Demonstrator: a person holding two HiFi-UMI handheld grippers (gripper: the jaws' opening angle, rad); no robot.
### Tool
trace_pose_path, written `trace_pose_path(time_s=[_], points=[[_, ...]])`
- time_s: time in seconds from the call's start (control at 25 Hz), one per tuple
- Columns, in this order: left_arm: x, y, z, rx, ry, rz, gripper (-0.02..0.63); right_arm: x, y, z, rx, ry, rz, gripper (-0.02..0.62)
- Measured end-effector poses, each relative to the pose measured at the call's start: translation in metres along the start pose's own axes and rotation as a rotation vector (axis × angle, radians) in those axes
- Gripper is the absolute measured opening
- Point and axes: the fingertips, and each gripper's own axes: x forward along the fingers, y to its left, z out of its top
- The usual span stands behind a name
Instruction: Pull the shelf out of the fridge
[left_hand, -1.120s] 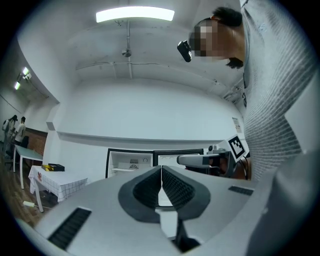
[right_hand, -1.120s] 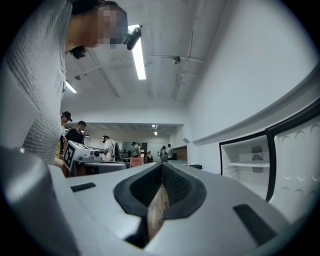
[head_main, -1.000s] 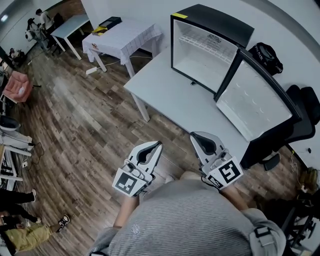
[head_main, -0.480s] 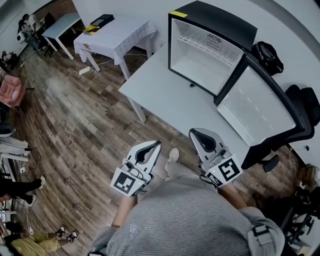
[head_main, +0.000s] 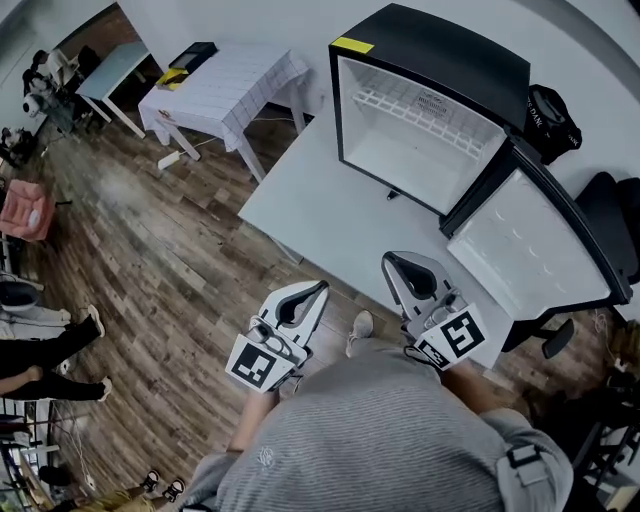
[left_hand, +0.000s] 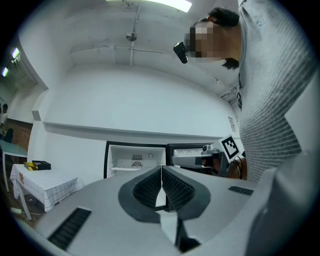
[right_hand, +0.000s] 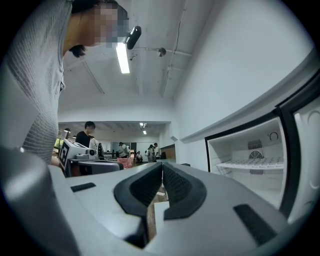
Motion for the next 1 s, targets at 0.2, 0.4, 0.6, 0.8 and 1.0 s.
trace_pose_path(time_s=[0.2, 0.4, 0.6, 0.8, 1.0], points=[[0.045, 0.03, -0.003, 0.012, 0.025, -0.07, 0.012, 0.018, -0.043, 0.001, 0.008, -0.005, -0.057, 0.012], [0.089, 0.047, 0.001, 0.027, 0.007, -0.143, 0.012, 0.025, -0.079, 0.002, -0.002, -0.009, -0.113, 0.012], [0.117, 0.049, -0.004, 0.014, 0.021, -0.214, 0.012, 0.021, -0.101, 0.003, 0.003, -0.012, -0.19, 0.012], [0.135, 0.025, -0.018, 0.031, 0.023, -0.314, 0.012, -0.006, -0.105, -0.004, -0.031, -0.027, -0.267, 0.012], [0.167, 0.041, -0.005, 0.021, 0.003, -0.432, 0.012, 0.007, -0.122, 0.005, -0.034, -0.008, -0.38, 0.012]])
